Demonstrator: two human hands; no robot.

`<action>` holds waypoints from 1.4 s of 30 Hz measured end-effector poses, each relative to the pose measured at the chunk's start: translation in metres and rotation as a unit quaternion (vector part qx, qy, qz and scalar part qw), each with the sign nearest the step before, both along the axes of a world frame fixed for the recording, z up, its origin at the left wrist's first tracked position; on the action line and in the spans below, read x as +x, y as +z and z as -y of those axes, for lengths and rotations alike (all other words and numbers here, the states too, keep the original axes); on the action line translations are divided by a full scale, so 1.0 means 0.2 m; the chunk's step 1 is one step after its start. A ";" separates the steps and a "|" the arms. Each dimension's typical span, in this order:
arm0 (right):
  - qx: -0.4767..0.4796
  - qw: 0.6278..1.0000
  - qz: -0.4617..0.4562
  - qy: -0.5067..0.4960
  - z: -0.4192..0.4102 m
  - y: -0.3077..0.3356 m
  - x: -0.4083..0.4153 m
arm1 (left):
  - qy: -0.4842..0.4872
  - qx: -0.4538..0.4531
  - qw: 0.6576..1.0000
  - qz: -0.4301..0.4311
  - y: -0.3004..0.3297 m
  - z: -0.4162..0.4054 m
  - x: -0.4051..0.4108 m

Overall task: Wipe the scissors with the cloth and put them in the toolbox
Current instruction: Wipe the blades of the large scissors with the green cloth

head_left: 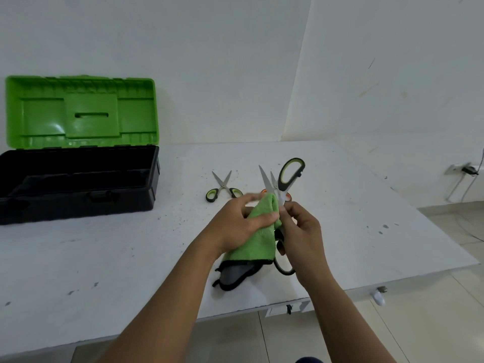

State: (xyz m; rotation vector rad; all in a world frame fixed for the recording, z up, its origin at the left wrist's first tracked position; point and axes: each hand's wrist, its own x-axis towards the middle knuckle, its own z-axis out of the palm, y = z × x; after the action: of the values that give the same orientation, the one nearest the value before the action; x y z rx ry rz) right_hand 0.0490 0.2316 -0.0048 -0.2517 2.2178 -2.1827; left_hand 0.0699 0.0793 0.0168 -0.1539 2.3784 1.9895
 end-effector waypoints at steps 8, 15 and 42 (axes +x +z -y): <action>-0.023 0.999 0.028 0.010 -0.01 0.00 0.01 | -0.045 0.005 0.999 0.020 0.00 0.04 -0.02; -0.057 0.996 0.012 -0.074 -0.04 0.05 -0.02 | 0.112 0.142 0.983 0.022 -0.06 0.09 -0.05; -0.076 0.997 -0.011 -0.020 0.05 0.01 -0.03 | -0.012 -0.043 0.998 0.031 0.01 0.01 -0.02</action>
State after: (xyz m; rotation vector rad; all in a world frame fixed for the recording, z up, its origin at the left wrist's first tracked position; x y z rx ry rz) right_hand 0.0437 0.2220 -0.0031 -0.2370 2.0883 -2.3847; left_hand 0.0652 0.0774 0.0182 -0.1862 2.4169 1.8440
